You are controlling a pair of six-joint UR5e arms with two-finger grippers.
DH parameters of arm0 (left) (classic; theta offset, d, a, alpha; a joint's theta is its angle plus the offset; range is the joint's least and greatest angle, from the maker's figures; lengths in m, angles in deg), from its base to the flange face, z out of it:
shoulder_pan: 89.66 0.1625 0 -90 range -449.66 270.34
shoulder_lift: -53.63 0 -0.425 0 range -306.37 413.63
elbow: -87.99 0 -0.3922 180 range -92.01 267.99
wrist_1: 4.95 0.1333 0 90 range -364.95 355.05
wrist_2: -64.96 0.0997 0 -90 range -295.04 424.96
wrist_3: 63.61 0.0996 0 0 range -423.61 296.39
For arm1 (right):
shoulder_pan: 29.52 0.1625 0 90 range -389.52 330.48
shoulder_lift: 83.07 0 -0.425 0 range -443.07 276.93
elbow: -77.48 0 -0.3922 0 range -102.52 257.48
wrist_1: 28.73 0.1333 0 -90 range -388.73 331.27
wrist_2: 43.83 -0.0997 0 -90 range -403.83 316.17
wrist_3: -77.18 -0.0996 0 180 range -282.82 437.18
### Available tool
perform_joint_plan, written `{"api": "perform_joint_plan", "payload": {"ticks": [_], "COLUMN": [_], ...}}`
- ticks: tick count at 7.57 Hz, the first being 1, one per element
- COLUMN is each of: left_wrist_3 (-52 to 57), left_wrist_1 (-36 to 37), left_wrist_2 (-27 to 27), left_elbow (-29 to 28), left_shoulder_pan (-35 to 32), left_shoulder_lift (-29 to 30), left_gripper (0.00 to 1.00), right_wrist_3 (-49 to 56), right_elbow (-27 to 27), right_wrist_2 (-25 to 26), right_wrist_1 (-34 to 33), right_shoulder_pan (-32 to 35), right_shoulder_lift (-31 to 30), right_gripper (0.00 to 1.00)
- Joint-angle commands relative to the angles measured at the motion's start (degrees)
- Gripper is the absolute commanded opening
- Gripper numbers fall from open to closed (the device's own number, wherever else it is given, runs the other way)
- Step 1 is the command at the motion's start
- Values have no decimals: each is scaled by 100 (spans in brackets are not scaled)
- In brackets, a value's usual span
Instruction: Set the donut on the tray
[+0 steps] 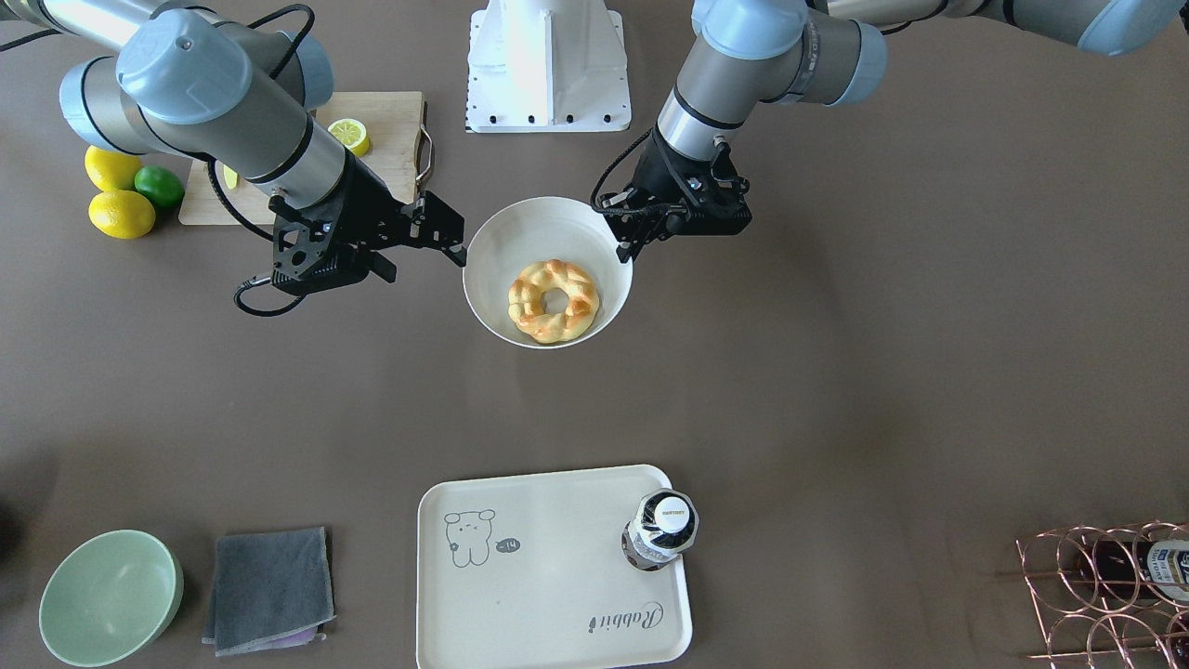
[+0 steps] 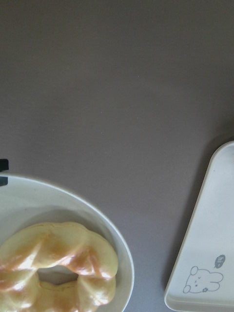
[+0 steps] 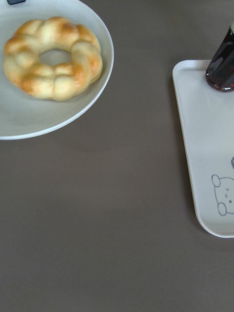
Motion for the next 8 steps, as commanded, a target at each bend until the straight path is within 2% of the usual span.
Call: {"api": "perform_joint_plan", "payload": {"ticks": [1, 3, 4, 5, 6, 7, 8], "left_wrist_3": [-21, -267, -268, -268, -268, -268, -268], "left_wrist_1": [169, 302, 302, 302, 302, 302, 302], "left_wrist_2": [39, 39, 39, 48, 39, 39, 39], "left_elbow": [-13, 5, -12, -12, -12, -12, -4], "left_shoulder_pan": [28, 37, 37, 37, 28, 28, 28], "left_shoulder_lift": [176, 335, 318, 291, 265, 265, 282], "left_gripper": [0, 0, 0, 0, 0, 0, 0], "right_wrist_3": [-222, -231, -231, -231, -231, -222, -222], "right_elbow": [-11, -38, -38, -38, -38, -38, -47], "right_wrist_2": [101, 110, 110, 110, 101, 110, 110], "right_wrist_1": [2, 2, 2, 2, 2, 2, 2], "right_shoulder_pan": [-81, -81, -81, -81, -63, -72, -72], "right_shoulder_lift": [34, 34, 34, 42, 42, 42, 42], "right_gripper": [100, 100, 93, 70, 50, 36, 26]}}
